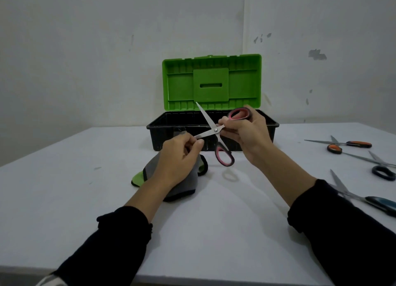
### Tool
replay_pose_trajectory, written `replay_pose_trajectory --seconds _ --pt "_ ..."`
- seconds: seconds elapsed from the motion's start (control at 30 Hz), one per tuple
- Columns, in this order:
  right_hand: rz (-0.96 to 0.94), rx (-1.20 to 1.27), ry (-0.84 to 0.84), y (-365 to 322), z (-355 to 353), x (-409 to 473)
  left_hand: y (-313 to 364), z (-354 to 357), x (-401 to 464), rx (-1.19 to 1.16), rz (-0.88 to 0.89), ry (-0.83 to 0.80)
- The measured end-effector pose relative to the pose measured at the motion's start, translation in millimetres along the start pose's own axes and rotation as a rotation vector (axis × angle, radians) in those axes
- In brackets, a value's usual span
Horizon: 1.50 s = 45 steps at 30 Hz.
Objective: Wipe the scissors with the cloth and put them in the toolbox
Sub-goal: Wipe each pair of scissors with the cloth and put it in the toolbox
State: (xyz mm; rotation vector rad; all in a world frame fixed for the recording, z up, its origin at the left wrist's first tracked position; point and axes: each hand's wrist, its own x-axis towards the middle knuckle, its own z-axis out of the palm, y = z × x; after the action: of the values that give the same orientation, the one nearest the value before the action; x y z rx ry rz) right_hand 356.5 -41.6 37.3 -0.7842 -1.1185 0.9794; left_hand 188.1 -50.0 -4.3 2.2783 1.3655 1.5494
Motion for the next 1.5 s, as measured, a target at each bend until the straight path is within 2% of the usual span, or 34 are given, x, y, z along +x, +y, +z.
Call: replay_pose_trajectory --seconds 0.13,0.2,0.4,0.5,0.57,0.67,0.73,1.0,1.07,1.13,1.23,1.4,1.5 --pt "-0.095 -0.099 0.101 -6 0 3 -8 3 0 0.021 -0.095 -0.074" --pt "-0.093 -0.044 0.125 -8 1 2 -7 2 0 -0.028 -0.113 -0.065" --pt "0.051 0.257 0.043 -1 13 -8 3 5 1 -0.182 -0.073 -0.104" --pt "0.095 0.315 0.051 3 11 -8 2 6 1 -0.262 -0.153 -0.152" --pt "0.149 0.161 0.023 6 4 -6 1 9 0 -0.282 -0.205 -0.194" --pt "0.156 -0.422 -0.056 15 -7 -4 -5 9 1 -0.273 -0.228 -0.151" --pt "0.104 -0.604 -0.047 17 -9 -4 -7 8 1 -0.239 -0.215 -0.138" --pt "0.127 -0.590 -0.044 26 6 -12 -5 5 1 -0.209 -0.126 -0.077" --pt "-0.012 -0.611 0.019 27 7 -9 -4 6 1 -0.227 -0.132 -0.056" --pt "-0.247 -0.709 0.124 25 7 -10 -2 6 3 -0.246 -0.167 -0.012" --pt "-0.481 -0.877 0.103 21 7 -15 -1 7 4 -0.283 -0.215 0.014" --pt "-0.497 -1.095 -0.053 19 4 -16 -1 4 6 -0.358 -0.228 0.003" --pt "-0.491 -1.113 -0.041 18 4 -14 -2 4 6 -0.373 -0.221 -0.022"
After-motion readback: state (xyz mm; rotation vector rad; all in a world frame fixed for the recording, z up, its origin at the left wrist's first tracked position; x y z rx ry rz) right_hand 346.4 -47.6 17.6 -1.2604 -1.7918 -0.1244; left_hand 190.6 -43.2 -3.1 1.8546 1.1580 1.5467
